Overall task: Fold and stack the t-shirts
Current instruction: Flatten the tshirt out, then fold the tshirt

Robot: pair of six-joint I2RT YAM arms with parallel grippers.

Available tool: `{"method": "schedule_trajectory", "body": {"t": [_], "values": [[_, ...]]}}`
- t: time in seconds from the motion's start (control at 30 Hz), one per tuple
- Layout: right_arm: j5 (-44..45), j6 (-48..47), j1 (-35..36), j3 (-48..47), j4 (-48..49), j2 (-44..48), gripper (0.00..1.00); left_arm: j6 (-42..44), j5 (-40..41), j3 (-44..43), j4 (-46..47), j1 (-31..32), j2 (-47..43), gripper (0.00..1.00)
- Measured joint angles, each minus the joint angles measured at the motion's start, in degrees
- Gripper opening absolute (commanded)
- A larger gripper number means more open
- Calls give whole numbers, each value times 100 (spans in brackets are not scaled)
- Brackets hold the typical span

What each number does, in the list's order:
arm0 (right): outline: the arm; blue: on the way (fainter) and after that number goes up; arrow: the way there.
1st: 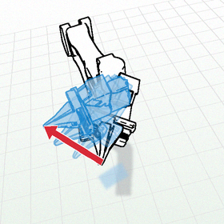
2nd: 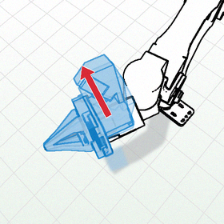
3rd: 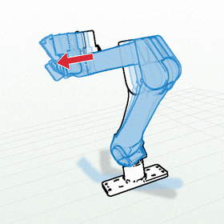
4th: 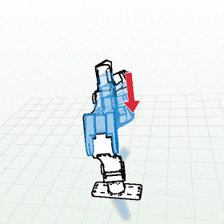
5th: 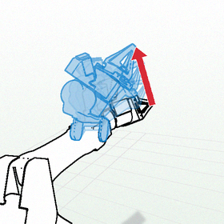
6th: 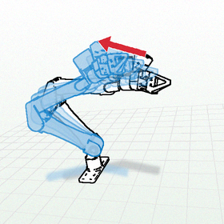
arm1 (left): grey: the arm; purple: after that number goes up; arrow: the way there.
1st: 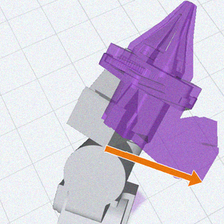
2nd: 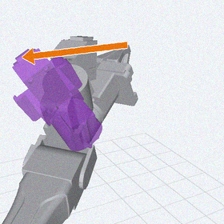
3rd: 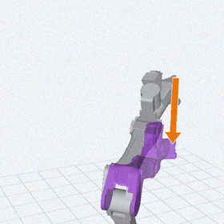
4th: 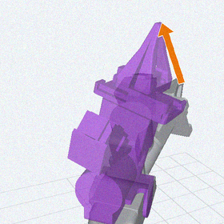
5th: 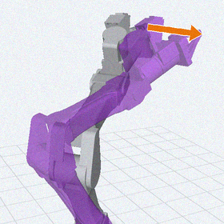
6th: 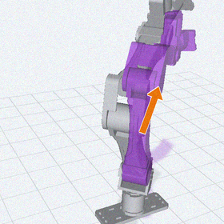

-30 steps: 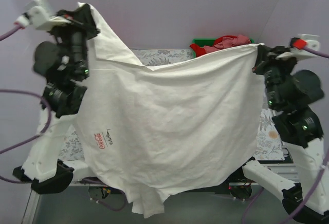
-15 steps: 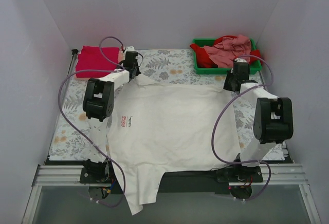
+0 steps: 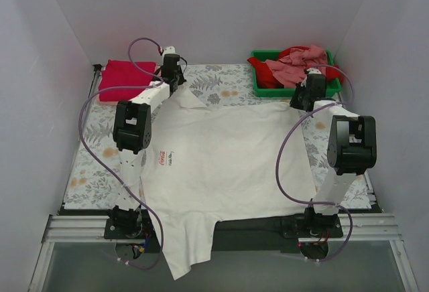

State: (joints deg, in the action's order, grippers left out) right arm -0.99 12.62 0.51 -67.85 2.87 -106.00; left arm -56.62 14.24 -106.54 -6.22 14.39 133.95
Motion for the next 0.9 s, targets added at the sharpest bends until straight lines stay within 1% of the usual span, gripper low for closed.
{"method": "schedule_trajectory", "body": {"t": [0.1, 0.2, 0.3, 0.4, 0.5, 0.6, 0.7, 0.9], "values": [[-37, 17, -131, -87, -20, -9, 1, -44, -7, -354, -146, -83, 127, 0], [-55, 35, -249, -284, -31, -24, 1, -39, -15, -1062, -249, -149, 455, 0], [-59, 50, -313, -485, -35, -76, 1, -33, -22, -1552, -308, -181, 717, 0], [-72, 39, -337, -743, -42, -245, 1, -33, -87, -1840, -328, -197, 914, 0], [-79, 0, -341, -933, -61, -444, 1, -33, -197, -1939, -369, -208, 1036, 0], [-101, -63, -339, -986, -181, -525, 1, -50, -271, -1934, -409, -216, 1099, 0], [-122, -87, -341, -990, -258, -525, 1, -140, -293, -1639, -387, -219, 1001, 0], [-223, -125, -339, -925, -315, -439, 1, -597, -232, -229, -573, -221, 186, 0]]}}
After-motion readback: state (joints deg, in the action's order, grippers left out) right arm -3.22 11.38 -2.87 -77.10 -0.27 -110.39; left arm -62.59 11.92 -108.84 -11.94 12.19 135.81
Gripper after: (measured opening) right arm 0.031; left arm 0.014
